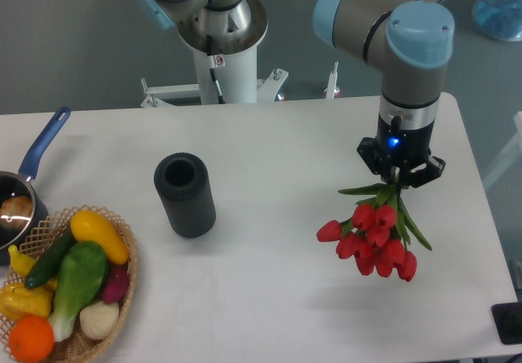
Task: Insert the flowers into the vase
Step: 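Carry the red tulip bunch in the gripper over to the black vase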
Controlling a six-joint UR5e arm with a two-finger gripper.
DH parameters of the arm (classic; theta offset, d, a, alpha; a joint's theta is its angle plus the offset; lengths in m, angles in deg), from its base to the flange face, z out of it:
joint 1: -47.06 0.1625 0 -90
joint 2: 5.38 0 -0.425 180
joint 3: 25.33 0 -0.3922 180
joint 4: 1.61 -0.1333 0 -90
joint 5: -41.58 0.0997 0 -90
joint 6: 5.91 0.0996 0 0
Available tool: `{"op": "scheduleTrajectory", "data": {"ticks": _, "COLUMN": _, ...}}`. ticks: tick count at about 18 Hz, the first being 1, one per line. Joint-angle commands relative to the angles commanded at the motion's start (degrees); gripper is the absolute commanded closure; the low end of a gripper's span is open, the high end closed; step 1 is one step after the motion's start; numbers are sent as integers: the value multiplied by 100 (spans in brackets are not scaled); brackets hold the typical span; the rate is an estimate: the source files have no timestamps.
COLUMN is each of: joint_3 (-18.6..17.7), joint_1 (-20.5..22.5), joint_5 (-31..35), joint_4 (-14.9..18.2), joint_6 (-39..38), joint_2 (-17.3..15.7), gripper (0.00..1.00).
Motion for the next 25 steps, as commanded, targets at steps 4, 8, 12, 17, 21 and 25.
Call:
{"op": "scheduleTrajectory", "data": {"ticks": 4, "joint_3": -211, "joint_1": -9, "joint_5": -17, "joint_4": -44, "joint_6": -44, "joint_2": -132, "gripper": 100}}
{"op": "scheduleTrajectory", "data": {"ticks": 8, "joint_3": -238, "joint_1": -61, "joint_5": -394, "joint_4": -149, "joint_6": -544, "joint_2": -307, "gripper": 100}}
{"op": "scheduleTrajectory", "data": {"ticks": 12, "joint_3": -237, "joint_1": -219, "joint_5": -1982, "joint_4": -536, "joint_6": -1299, "joint_2": -378, "gripper": 100}}
{"op": "scheduleTrajectory", "data": {"ticks": 17, "joint_3": -299, "joint_1": -527, "joint_5": -2829, "joint_4": -668, "joint_6": -1397, "joint_2": -509, "gripper": 100}}
{"op": "scheduleTrajectory", "data": {"ticks": 21, "joint_3": -325, "joint_1": -887, "joint_5": -3400, "joint_4": -887, "joint_6": -1397, "joint_2": -781, "gripper": 100}}
{"op": "scheduleTrajectory", "data": {"ticks": 25, "joint_3": -351, "joint_1": -1107, "joint_5": -3980, "joint_4": -967, "joint_6": -1424, "joint_2": -967, "gripper": 100}}
